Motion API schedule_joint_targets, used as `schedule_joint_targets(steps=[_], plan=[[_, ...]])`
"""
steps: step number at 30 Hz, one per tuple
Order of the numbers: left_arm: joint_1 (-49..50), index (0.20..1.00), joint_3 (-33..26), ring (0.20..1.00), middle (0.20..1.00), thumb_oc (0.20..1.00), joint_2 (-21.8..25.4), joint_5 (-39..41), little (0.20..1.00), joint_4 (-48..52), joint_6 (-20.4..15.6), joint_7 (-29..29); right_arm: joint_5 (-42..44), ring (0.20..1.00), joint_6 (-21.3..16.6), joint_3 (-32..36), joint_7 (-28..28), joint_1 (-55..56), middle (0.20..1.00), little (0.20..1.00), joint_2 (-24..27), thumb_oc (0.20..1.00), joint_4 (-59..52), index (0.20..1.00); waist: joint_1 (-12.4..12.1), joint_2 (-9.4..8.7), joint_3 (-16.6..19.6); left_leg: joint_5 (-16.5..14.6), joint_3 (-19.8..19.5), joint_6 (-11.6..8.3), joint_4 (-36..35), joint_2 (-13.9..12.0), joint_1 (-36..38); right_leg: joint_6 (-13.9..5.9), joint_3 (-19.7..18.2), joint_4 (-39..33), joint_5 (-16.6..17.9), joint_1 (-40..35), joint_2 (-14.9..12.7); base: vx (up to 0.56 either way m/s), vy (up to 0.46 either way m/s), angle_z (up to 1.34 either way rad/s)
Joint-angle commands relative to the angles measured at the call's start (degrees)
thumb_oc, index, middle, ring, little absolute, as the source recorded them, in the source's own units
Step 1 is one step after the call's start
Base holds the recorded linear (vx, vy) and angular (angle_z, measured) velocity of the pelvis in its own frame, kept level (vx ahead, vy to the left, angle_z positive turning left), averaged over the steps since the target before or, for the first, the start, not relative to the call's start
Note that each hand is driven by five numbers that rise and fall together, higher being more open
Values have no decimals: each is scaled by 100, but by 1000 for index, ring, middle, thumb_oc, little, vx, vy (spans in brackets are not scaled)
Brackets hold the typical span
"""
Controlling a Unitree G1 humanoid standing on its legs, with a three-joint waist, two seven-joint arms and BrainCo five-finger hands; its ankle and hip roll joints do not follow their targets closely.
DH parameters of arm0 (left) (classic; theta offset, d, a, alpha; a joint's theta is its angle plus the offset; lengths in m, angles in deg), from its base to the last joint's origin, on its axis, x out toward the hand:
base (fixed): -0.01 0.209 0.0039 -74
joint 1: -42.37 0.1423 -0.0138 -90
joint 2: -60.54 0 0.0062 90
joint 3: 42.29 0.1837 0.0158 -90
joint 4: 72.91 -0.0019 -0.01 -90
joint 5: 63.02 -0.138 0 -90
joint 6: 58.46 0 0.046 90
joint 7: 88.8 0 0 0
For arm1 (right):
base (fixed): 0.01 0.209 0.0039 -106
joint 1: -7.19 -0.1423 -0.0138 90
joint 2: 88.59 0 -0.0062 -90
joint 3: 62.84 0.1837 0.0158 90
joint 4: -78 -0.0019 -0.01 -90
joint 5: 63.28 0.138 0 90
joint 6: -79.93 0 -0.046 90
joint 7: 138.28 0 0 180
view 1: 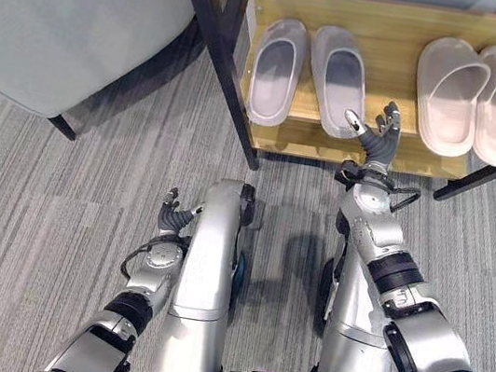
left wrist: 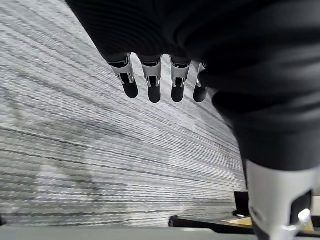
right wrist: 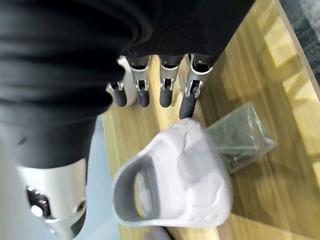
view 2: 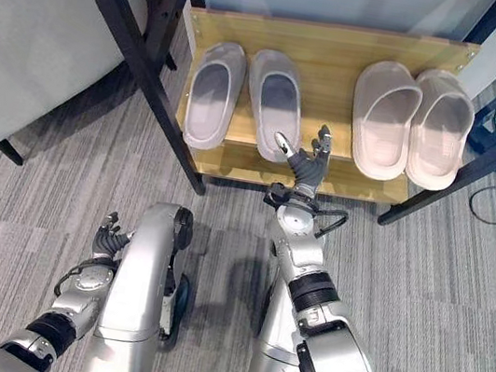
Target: Arrange the slippers neatly on the shoe rack.
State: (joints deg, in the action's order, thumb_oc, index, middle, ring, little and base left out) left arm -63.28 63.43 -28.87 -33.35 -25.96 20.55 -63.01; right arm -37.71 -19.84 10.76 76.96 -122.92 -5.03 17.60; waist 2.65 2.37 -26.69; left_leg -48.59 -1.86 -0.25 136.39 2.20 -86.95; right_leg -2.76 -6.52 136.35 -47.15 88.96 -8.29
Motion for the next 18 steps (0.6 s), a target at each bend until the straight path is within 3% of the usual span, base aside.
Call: schedule_joint_targets(steps=[1,18], plan=[[50,1000,244,1000,1000,1000,21,-333,1000,367,-88,155,-67,1000,-68,-242,-96,-226,1000,1000,-193,1000,-174,1000,-383,-53,158,210,-108,240,287,190,-298,334,-616,279,944,-242,159,0,0,0],[46,1000,317,1000,1000,1000,-22,-421,1000,69,-38,103,-93,1000,38,-672,-445,-547,1000,1000,-304,1000,-256,1000,-469,-22,115,257,-114,191,304,251,-299,309,-625,354,944,-264,154,0,0,0]])
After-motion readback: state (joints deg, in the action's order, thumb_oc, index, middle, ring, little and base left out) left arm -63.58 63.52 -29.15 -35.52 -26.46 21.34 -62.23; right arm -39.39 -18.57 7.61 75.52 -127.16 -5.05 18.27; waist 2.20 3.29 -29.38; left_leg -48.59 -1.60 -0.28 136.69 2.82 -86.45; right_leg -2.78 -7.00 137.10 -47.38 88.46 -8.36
